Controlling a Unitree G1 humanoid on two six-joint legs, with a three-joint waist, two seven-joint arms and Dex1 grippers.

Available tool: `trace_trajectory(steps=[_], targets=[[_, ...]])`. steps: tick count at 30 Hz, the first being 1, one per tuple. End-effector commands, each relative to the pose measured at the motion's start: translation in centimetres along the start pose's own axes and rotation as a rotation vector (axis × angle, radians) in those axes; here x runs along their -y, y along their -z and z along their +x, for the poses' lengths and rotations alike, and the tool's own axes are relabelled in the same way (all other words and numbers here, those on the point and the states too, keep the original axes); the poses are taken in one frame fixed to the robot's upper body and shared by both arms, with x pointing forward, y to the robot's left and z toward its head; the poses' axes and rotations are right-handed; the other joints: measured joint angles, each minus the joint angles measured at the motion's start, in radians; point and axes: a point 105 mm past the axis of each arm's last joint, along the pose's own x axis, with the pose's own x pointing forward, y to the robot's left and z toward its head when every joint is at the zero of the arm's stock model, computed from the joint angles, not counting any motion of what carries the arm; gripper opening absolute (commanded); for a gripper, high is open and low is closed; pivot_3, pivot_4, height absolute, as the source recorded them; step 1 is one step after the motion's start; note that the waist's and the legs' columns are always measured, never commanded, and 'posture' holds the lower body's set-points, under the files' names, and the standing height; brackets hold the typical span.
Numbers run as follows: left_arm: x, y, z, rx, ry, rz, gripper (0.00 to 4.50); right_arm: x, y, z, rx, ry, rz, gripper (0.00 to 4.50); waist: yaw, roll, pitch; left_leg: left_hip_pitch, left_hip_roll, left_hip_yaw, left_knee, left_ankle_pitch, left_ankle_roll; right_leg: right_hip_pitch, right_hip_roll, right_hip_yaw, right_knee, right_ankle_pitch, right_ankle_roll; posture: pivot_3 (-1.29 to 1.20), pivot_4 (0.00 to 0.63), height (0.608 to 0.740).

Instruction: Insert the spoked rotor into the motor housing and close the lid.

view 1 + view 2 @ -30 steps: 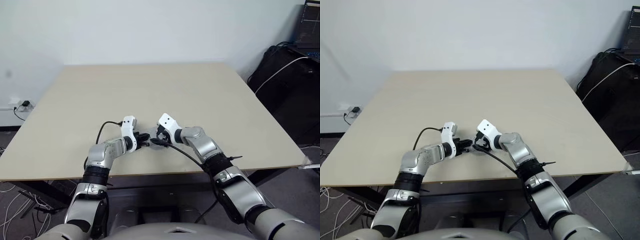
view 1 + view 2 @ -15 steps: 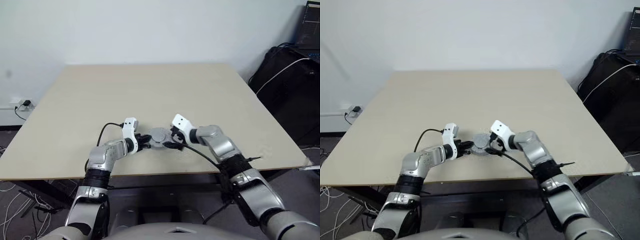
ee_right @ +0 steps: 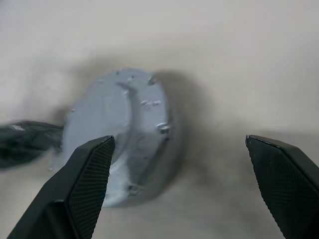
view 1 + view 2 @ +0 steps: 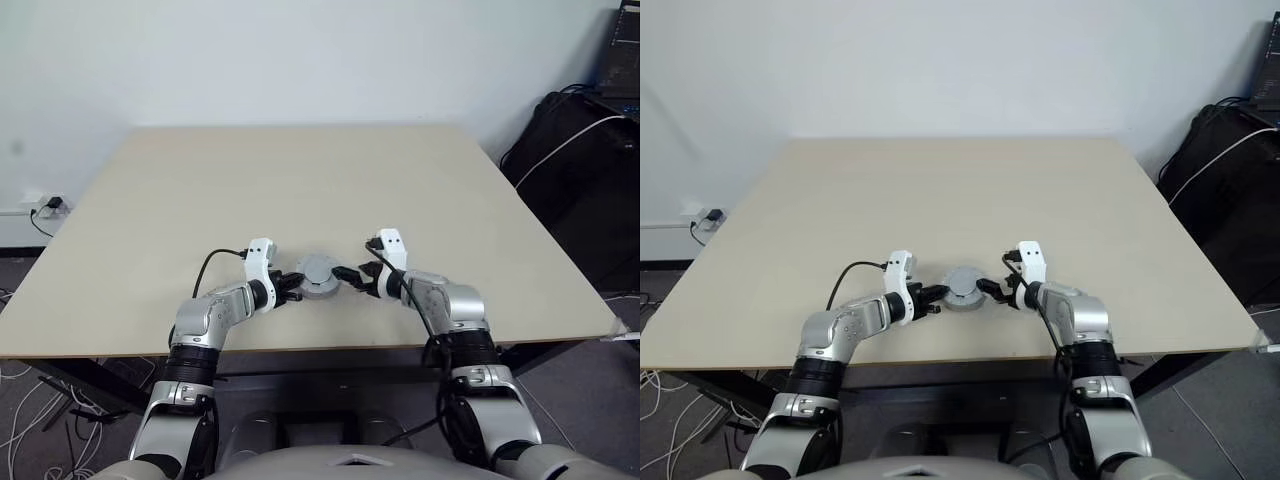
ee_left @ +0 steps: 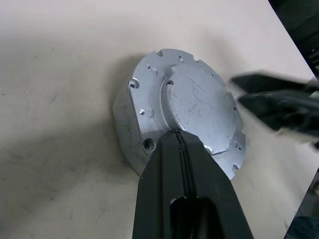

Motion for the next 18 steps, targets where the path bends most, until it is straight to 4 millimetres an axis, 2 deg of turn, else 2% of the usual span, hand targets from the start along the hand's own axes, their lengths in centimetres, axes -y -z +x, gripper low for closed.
trace_trajectory(steps=[1,13,18], targets=[[0.5,1.3,0.4,-0.064,0.015,0.002,0.00,-1.3,-1.1,0.3,0.012,-0.015,0.098,4.48,0.000,0.000,0.000,0.000,0.000,0.000,0.000,0.000,0.000,0.000,0.000,0.000,0.000,0.000,0.000,0.00,0.000,0.740],[0.5,1.2,0.2,-0.058,0.013,0.010,0.00,-3.1,0.5,1.5,-0.098,-0.100,0.391,4.48,-0.007,0.001,0.000,-0.001,-0.001,0.000,0.000,-0.001,0.001,0.000,0.002,0.000,-0.003,0.002,0.003,0.00,0.000,0.740],[0.4,1.3,0.1,-0.057,0.012,0.012,0.00,-4.9,0.7,1.0,-0.135,-0.268,0.514,4.48,-0.010,0.001,0.000,-0.001,-0.001,0.000,-0.002,-0.001,0.001,0.000,0.003,0.000,-0.004,0.002,0.003,0.00,0.000,0.740]])
